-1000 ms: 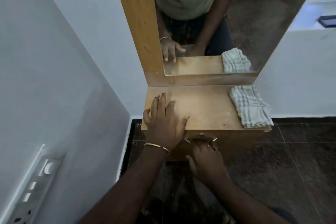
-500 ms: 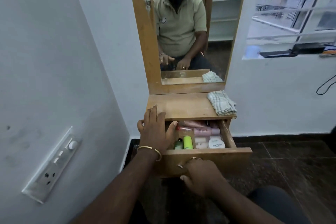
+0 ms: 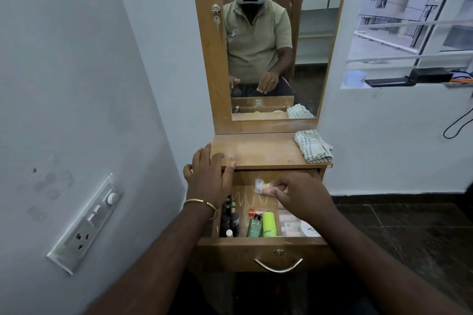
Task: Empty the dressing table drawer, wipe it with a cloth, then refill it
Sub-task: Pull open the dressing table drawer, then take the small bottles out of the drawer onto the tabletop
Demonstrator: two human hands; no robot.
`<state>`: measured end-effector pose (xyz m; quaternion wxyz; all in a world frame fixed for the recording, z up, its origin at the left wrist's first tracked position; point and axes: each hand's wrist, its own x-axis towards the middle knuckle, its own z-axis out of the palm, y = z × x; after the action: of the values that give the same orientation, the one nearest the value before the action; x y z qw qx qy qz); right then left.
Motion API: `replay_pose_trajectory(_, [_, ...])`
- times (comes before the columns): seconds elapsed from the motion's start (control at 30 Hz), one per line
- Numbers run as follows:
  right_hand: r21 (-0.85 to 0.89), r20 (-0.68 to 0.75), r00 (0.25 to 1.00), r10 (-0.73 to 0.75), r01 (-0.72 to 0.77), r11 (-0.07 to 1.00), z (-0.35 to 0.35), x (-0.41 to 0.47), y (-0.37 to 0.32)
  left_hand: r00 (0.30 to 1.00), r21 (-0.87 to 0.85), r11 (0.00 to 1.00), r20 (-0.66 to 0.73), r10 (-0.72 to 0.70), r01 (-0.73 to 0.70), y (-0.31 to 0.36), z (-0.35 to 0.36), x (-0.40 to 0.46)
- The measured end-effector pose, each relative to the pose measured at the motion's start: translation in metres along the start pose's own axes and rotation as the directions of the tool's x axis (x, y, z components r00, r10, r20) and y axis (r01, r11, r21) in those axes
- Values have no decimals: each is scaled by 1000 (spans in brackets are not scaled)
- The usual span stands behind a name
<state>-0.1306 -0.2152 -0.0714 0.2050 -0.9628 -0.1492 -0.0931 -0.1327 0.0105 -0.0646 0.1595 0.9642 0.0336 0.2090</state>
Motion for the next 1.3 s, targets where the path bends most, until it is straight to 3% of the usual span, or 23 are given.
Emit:
replay_pose_trajectory(0.27, [53, 150, 989, -12, 5, 999, 36, 38, -8, 998, -10, 999, 46, -31, 31, -27, 15, 17])
replay_pose_trajectory(0.47, [110, 303, 929, -215, 190, 976, 68, 68, -36, 998, -60, 998, 54, -14, 17, -40, 29, 31])
replay_pose_trajectory(0.57, [52, 364, 876, -317, 321, 946, 81, 81, -48, 998, -156, 988, 49, 29, -21, -50, 35, 34])
replay_pose_trajectory(0.7, [-31, 447, 827, -342, 396, 918, 94, 93, -49, 998, -249, 968, 56, 39, -24, -60, 44, 33])
replay_pose_trajectory(0.9, [-70, 473, 813, -339, 419, 905, 98, 101, -52, 989, -316, 949, 133, 68, -22, -67, 55, 31])
replay_pose_trajectory(1.07, [21, 450, 856, -253, 273, 962, 91, 105, -51, 966, -344, 938, 225, 128, -44, -65, 54, 32])
replay_pose_trajectory(1.17, [104, 395, 892, -220, 195, 975, 69, 111, -52, 947, -379, 923, 266, 183, -72, -62, 48, 35])
replay_pose_trajectory(1.3, [169, 268, 926, -266, 226, 959, 35, 120, -56, 943, -488, 872, 265, 201, -49, -56, 38, 35])
